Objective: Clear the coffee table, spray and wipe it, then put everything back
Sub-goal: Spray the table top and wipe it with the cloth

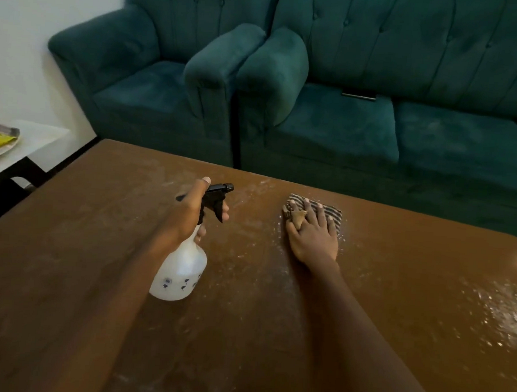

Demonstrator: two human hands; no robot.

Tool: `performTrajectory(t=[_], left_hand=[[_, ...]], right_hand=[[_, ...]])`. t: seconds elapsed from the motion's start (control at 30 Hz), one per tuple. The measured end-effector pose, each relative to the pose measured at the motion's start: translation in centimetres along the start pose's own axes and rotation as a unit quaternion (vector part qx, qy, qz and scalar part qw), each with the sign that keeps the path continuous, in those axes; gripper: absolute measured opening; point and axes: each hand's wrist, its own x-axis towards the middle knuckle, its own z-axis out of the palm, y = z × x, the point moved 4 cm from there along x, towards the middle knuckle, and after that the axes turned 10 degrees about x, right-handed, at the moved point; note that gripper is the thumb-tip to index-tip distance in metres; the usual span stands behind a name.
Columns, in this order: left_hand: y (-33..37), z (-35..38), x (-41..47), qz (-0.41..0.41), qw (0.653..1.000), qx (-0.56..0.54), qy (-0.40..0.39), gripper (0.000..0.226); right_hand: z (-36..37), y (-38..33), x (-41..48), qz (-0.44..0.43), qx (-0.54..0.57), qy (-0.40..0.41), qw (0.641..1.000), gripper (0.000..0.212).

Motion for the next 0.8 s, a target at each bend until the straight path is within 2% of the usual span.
performTrajectory(t=[0.2,0.37,0.5,0.8], left_hand=[[-1.4,-4.4,1.9,-0.019,0.997,0.075,-0.029,0.072],[-2.5,-8.1,3.7,-0.025,0.996,0.078,-0.045,0.074],[-3.8,-9.8,4.8,-0.067,0.995,0.063,-0.044,0.069],[-4.1,-10.7,4.9,-0.025,0.997,0.058,-0.032,0.07]], right_hand=[[0.8,-0.9,-0.4,0.078,0.029,-0.003,0.997,0.062],[1.7,-2.3,0.5,0.104,0.031,0.018,0.994,0.064],[1.9,-2.6,0.7,0.124,0.024,0.034,0.991,0.062],[1.5,-3.0,0.8,0.131,0.034,0.033,0.99,0.063]])
